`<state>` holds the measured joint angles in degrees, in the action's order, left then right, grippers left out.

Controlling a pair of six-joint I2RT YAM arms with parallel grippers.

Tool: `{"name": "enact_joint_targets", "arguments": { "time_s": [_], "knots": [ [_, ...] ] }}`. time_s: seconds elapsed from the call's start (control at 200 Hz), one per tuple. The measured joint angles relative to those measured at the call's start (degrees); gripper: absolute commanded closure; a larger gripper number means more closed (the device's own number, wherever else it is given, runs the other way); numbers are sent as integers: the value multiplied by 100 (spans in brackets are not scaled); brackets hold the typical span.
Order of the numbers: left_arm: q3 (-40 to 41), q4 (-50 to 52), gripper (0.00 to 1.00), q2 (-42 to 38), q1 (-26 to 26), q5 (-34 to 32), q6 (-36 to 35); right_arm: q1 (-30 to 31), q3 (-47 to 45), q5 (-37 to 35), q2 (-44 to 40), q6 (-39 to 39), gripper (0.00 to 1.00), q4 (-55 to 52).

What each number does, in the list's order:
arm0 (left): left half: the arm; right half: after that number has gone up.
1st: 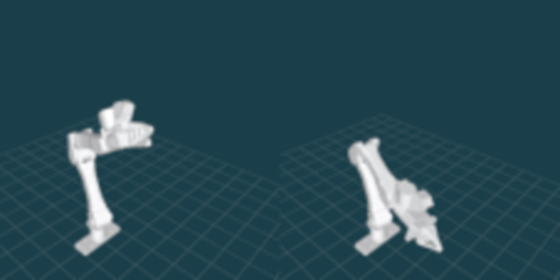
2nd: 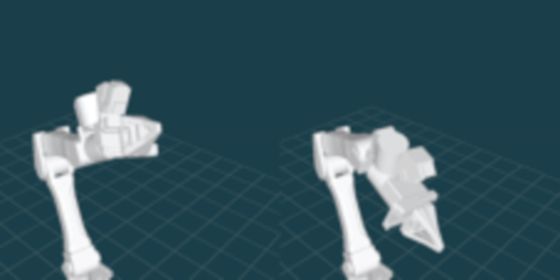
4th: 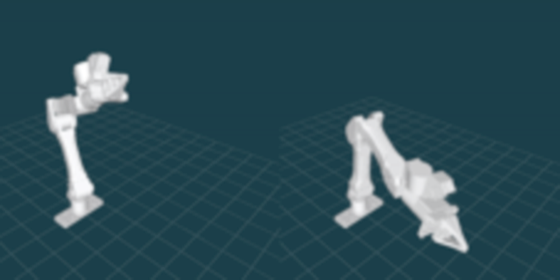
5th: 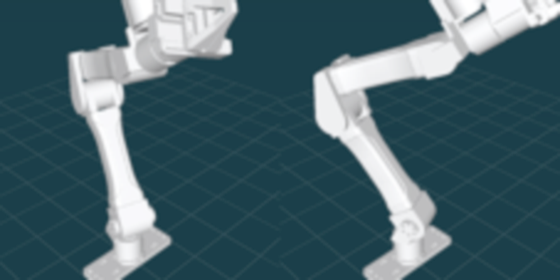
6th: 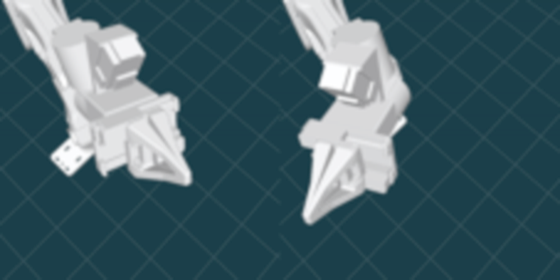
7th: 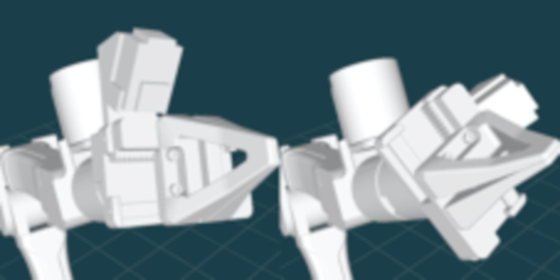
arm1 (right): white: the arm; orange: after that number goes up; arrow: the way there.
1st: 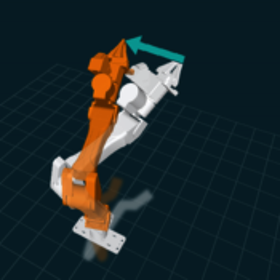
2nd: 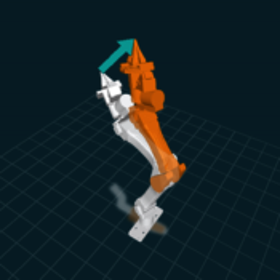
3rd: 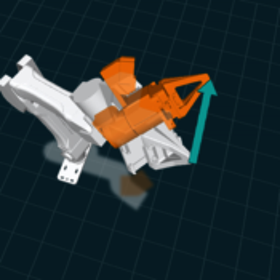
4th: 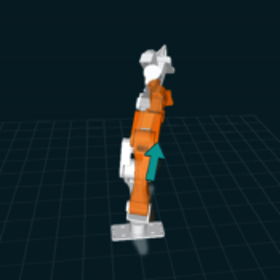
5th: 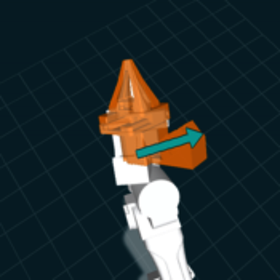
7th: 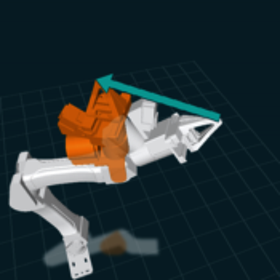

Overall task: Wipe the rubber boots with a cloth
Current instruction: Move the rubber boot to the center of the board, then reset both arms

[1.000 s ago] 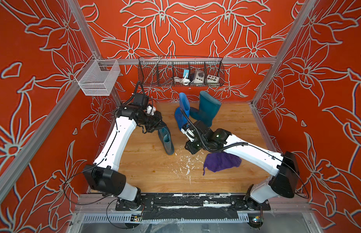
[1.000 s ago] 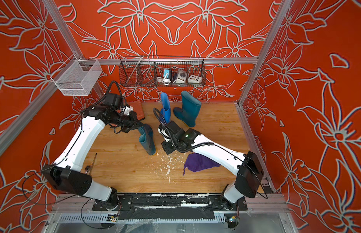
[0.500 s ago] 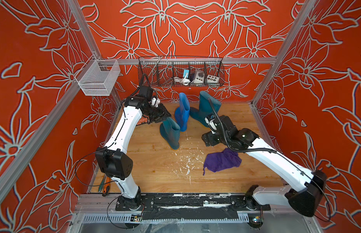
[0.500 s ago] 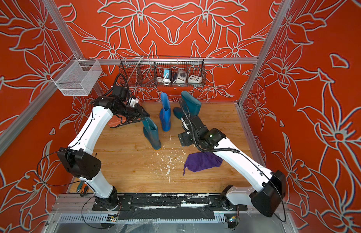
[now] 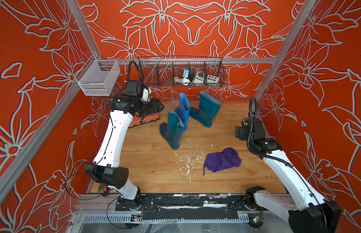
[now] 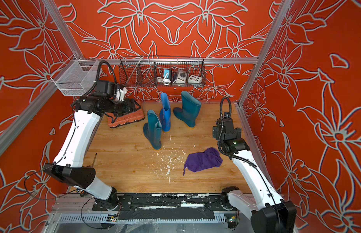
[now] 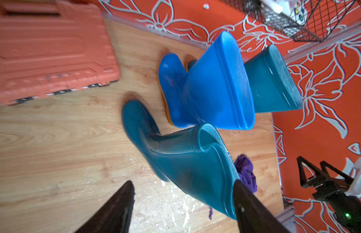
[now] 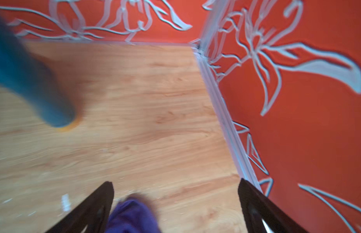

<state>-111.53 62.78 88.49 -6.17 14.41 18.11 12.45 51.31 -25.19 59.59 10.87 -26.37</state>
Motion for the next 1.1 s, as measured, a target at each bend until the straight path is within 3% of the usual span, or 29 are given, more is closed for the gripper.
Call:
{"name": "enact_joint_targets", "arguments": {
  "time_s": [0.1, 0.22, 0.38, 0.666, 0.861, 1.096],
  "knots": [
    [798, -446, 15, -691, 59, -629, -151, -101, -610, -103, -11, -258, 1, 529],
    [2553, -1362, 5, -1705, 203, -1423, -332, -249, -1364, -105, -11, -518, 1, 1139],
    [4446, -2269, 4, -2332, 540, -2243, -575, -442, -2308, 195, -87, -815, 1, 2365],
    [7691, -4693, 1, -2643, 1034, -2120, -1290, -612, -3635, 573, 275, -881, 2, 5016],
    [8535, -6398, 1, -2369, 1036, -1497, -1390, -732, -3613, 621, 1086, -883, 2, 6199],
    [8931, -8564, 1, -1624, 1036, -1412, -1434, -758, -3486, 837, 2247, -907, 2, 7049]
  ]
}}
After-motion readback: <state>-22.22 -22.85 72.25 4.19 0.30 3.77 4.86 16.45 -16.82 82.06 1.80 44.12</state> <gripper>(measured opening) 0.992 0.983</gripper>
